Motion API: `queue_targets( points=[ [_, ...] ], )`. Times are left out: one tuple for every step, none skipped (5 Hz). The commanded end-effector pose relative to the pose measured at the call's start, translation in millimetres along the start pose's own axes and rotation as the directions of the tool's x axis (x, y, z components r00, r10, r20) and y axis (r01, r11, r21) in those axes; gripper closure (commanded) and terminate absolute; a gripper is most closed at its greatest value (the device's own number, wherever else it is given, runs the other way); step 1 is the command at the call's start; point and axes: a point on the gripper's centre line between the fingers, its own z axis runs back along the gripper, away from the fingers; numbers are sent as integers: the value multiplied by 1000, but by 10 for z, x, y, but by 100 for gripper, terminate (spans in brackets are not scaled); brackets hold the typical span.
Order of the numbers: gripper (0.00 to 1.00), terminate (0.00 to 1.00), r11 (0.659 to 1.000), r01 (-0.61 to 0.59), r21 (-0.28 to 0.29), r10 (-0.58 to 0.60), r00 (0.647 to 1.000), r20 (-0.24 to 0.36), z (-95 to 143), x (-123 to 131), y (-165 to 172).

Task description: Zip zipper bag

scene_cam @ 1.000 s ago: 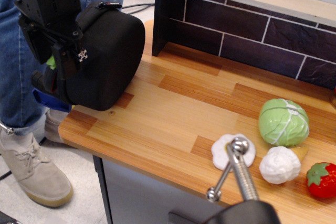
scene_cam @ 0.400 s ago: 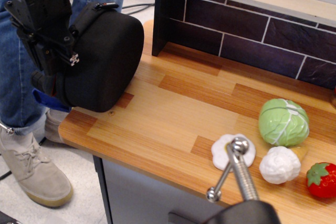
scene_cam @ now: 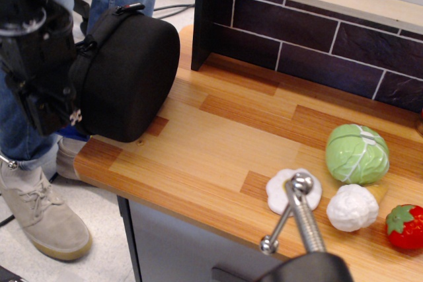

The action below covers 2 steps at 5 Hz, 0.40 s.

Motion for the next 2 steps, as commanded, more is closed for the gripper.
queue_targets(
  points=[
    [100, 0, 997, -63, -44, 65, 997, 48, -457, 42, -78],
    [100, 100, 999, -31, -41, 38, 983, 179, -610, 91, -46]
  ],
)
